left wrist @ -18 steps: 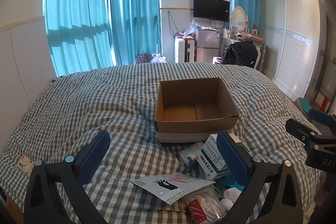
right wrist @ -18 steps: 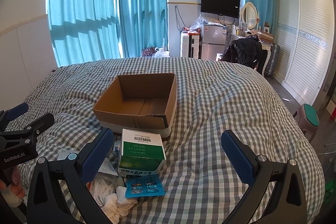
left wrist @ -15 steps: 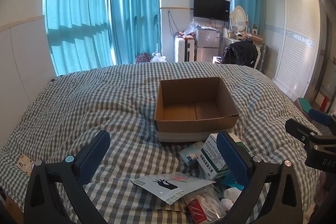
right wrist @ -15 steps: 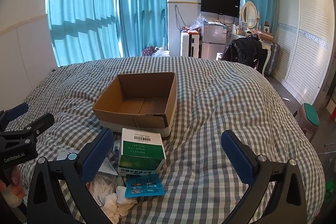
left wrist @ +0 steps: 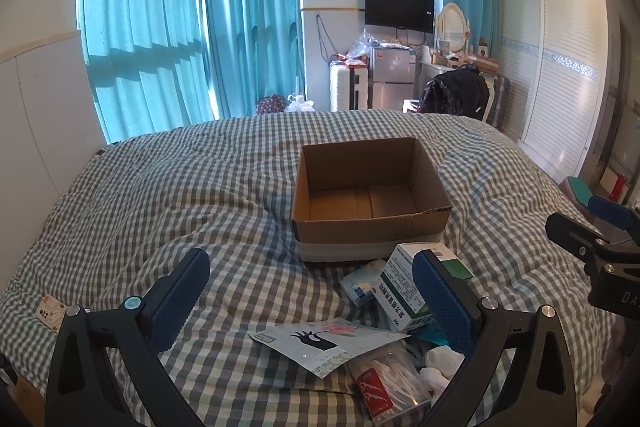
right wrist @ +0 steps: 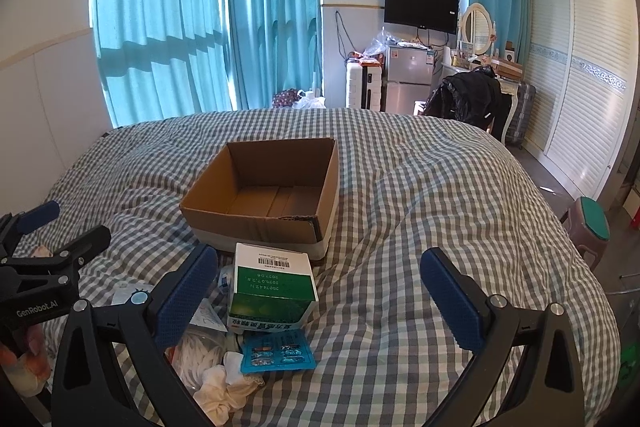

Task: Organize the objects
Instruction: 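Reach both tools toward the clear jar and white socks beside the box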

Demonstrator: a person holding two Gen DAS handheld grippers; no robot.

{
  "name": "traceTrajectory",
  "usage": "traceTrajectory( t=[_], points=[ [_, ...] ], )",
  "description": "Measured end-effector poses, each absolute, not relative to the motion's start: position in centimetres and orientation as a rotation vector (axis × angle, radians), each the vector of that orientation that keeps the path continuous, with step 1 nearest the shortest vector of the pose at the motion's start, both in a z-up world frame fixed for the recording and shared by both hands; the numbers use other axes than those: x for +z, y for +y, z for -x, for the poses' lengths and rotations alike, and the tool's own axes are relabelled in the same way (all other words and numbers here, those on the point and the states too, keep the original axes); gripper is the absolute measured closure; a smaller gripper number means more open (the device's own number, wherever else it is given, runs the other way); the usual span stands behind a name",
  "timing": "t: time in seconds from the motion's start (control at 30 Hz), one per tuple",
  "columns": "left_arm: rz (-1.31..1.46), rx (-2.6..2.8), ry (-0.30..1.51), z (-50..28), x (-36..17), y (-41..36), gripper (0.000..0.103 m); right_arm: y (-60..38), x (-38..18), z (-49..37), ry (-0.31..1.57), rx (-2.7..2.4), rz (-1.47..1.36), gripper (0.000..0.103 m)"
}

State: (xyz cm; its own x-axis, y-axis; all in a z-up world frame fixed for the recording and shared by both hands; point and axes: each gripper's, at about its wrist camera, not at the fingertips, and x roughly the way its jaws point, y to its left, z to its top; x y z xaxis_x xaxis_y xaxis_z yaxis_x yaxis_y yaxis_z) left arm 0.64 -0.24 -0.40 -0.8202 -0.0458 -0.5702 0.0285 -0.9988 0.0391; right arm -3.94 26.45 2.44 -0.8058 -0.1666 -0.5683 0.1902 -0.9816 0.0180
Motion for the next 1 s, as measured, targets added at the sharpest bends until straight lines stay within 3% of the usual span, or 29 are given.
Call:
traceTrajectory(
  t=[0.6, 1.0],
  points=[
    [-0.877, -2.959, -0.071, -4.5, 1.6, -0.5, 0.000, 26.3, 5.6, -0.6, 0.113, -2.824, -0.817, 0.001],
    [-1.111, -2.882, -0.107, -5.4, -4.9, -0.4, 0.000, 26.8, 1.1, -2.2, 0.191, -2.792, -0.977, 0.001]
  ],
)
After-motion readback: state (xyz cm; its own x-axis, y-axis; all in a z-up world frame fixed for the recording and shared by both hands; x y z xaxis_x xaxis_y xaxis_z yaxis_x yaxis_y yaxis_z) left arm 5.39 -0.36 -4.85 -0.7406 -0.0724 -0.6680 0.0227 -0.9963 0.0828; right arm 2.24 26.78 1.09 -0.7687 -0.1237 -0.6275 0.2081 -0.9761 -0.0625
